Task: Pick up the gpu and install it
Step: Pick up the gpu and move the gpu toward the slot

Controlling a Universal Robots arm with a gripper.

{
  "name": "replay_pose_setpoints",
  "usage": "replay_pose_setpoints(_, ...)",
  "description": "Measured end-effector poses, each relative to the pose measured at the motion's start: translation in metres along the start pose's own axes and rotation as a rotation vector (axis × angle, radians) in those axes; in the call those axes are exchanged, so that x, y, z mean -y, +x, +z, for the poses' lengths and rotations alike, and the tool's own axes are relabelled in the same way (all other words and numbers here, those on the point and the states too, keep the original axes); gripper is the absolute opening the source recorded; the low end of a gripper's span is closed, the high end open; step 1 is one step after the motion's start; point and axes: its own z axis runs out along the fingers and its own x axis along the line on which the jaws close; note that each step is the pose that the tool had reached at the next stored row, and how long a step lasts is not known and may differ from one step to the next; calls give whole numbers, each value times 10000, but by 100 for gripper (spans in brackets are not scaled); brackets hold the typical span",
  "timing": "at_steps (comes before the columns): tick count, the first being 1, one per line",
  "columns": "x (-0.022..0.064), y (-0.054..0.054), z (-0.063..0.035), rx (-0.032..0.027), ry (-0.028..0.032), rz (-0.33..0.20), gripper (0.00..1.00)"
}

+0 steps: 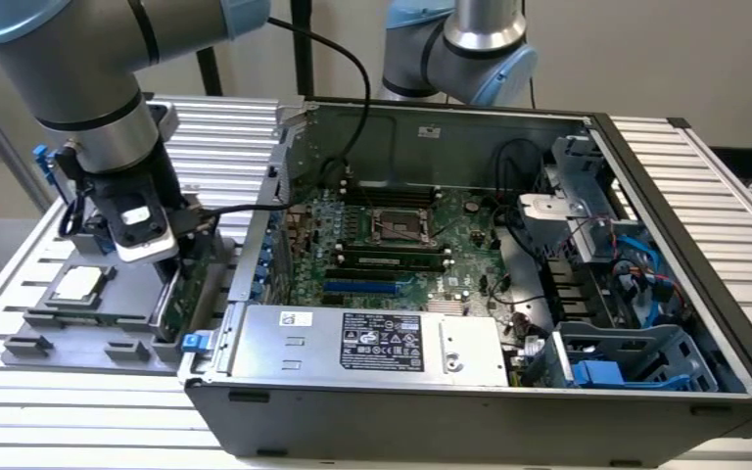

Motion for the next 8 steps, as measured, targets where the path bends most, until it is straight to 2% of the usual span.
replay_pose_setpoints(8,20,-1,-1,-19,-49,-416,0)
